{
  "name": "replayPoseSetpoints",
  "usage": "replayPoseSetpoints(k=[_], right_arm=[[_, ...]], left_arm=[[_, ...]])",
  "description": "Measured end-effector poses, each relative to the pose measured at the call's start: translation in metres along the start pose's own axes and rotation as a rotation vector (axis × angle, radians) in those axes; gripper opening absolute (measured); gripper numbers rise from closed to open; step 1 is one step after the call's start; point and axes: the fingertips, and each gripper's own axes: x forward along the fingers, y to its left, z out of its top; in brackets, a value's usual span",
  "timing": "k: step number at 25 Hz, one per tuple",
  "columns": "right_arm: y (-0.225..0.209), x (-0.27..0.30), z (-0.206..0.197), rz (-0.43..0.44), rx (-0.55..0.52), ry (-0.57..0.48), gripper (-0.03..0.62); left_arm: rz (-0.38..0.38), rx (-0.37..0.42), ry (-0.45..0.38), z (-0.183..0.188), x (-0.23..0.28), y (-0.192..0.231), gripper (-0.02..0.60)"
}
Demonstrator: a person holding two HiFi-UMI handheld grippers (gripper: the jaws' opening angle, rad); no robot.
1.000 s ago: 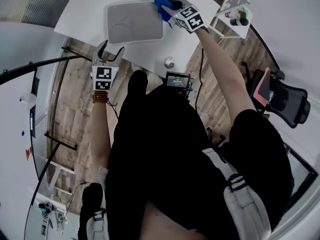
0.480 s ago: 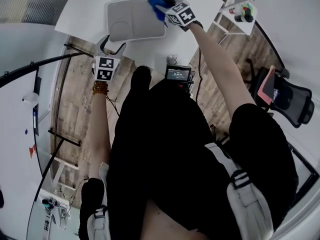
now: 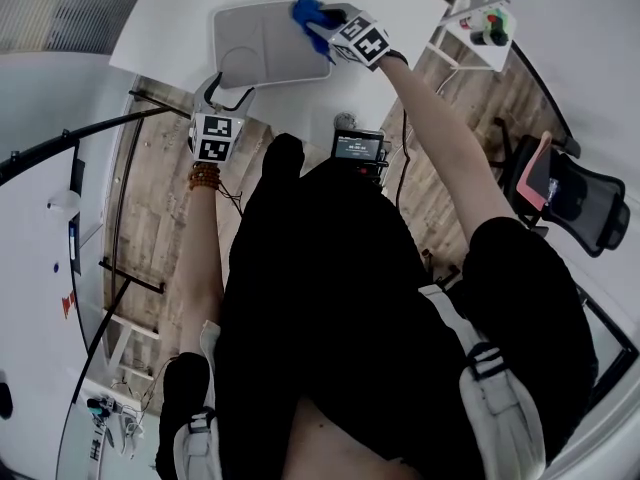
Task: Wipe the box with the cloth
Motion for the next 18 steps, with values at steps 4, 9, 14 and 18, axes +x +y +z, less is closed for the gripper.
replayPoseSetpoints(k=[4, 9, 14, 18], right_arm=[[0.008, -0.002, -0.006, 0.007, 0.016, 0.004, 0.112], [0.022, -0.009, -0.006, -0.002, 0.027, 0.01, 0.112], [0.037, -0.013, -0.012, -0.007, 0.027, 0.009, 0.112], [0.053, -0.018, -0.016, 0.008, 0.013, 0.011, 0.112]], left_arm=[[0.012, -0.02, -0.012, -0.001, 0.001, 0.0, 0.426], [0.014, -0.017, -0.019, -0.001, 0.002, 0.0, 0.426], [0.028, -0.018, -0.018, -0.005, 0.002, 0.001, 0.426], [0.045, -0.036, -0.023, -0.006, 0.001, 0.004, 0.425]])
